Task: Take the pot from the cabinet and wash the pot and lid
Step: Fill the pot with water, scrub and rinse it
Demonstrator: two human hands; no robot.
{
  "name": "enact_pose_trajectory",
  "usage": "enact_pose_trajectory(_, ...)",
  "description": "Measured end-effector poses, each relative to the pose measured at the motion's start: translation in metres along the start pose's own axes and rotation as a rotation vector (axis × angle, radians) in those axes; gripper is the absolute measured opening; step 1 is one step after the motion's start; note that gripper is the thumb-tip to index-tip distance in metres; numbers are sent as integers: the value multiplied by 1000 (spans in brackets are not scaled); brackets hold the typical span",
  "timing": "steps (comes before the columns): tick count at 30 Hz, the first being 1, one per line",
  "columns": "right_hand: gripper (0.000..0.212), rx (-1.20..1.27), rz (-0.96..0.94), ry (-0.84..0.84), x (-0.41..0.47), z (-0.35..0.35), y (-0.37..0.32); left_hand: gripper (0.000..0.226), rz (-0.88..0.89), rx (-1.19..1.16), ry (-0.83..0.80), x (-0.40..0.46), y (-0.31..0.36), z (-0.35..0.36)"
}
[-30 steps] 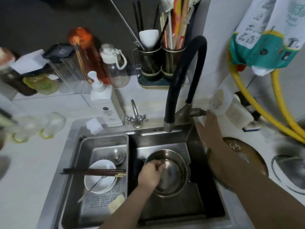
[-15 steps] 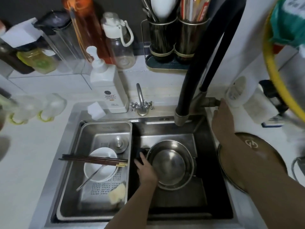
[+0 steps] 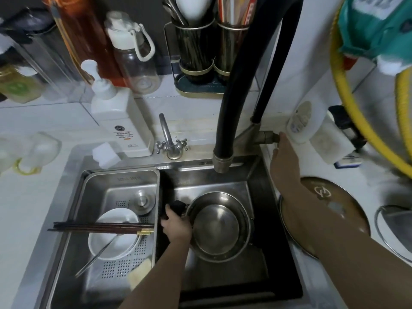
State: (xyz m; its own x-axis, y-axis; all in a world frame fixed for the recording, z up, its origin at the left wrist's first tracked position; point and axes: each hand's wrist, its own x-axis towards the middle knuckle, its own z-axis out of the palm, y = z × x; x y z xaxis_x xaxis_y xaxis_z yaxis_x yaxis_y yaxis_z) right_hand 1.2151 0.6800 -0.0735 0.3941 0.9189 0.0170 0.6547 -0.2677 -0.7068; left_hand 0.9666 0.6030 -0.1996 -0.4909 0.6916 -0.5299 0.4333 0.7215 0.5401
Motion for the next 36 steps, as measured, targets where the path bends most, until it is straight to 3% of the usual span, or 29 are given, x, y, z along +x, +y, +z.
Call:
enact_pose_trajectory(6,43,56,6,61,1,-1,-2,74,0,-4,-20,6,0,-10)
enact_pose_trajectory(11,26,67,-4,136,9,-5,-3,42,25,66,-8,-1,12,-22)
enact_pose_trajectory(18,28,86,6,139,20,-12,1,24,136,-191,-130,-33,41,-36)
enact_pose_trajectory(24,28,8,-8,88,26,-18,1,25,280,-251,-164,-54,50,-34)
enact_pose_trajectory(36,30,-10,-14,42,34,-23,4,22,341,-523,-101,-57,84,-81)
